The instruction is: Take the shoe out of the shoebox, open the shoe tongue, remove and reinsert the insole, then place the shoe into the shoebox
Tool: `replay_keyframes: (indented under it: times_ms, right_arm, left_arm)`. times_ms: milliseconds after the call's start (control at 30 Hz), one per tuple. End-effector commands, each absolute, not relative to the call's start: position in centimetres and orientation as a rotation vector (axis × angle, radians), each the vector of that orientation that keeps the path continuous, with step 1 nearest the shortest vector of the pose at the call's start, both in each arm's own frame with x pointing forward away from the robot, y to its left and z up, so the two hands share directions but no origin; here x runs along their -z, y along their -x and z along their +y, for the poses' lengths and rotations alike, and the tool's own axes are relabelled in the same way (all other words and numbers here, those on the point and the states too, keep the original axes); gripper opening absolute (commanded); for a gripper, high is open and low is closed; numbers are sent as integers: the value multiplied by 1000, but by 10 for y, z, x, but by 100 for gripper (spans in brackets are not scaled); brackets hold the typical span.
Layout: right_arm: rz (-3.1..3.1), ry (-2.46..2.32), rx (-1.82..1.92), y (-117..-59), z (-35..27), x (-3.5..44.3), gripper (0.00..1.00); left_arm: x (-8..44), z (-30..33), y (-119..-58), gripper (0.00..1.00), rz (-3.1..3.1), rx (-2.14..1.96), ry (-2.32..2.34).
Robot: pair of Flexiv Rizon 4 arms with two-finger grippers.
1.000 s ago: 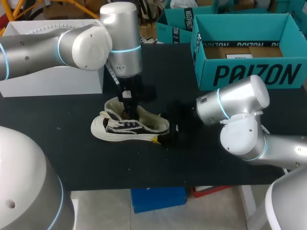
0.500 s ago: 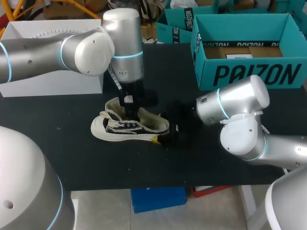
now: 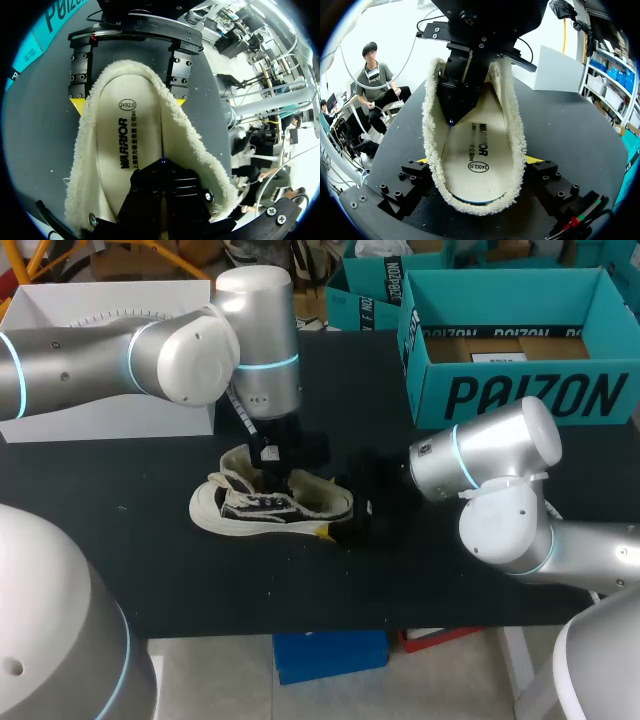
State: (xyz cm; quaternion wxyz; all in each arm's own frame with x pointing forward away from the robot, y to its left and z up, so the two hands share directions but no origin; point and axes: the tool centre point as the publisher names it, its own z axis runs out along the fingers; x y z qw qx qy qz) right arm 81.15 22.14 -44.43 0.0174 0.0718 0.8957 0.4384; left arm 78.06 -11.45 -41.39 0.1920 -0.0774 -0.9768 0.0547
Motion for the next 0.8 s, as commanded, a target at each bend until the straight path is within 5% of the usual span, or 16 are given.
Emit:
replay_keyframes:
  times_ms: [33, 100, 300, 467, 800]
  right_arm:
    - [2783, -227, -1361, -812, 223, 446, 0]
    - [2783, -227, -1361, -812, 223, 446, 0]
    - [2783, -227, -1361, -812, 223, 446, 0]
    - [2783, -227, -1361, -812, 223, 446, 0]
    - [2783, -227, -1361, -812, 223, 446, 0]
  left_arm:
    - [422, -115, -777, 0, -2754, -150, 206]
    - [422, -114, -778, 23, -2766, -143, 206]
    - [423, -113, -779, 30, -2811, -112, 215]
    - [426, -112, -778, 20, -2887, -51, 232]
    - [430, -104, -782, 14, -3105, 130, 236]
